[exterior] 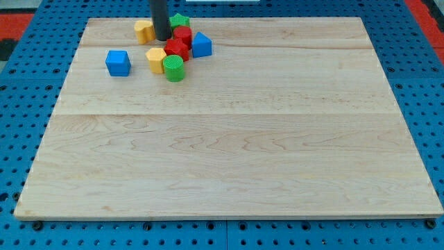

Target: Move the green star into the red circle and blue triangle

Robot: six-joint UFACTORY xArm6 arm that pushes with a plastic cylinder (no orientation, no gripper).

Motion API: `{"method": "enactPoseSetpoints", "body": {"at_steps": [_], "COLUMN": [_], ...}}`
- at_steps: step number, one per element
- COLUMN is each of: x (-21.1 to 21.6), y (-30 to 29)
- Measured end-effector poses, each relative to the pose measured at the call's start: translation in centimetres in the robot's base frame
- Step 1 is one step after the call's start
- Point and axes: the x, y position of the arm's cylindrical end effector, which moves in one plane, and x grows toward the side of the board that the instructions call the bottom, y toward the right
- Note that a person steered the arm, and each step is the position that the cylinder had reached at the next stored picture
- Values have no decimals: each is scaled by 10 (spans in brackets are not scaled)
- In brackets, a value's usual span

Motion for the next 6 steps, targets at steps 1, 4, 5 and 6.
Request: {"method": "enactPoseSetpoints", "body": {"at_steps": [1,4,5,6], "x": [-21,-41,-36,-31], "y": [-27,63,102,126]}}
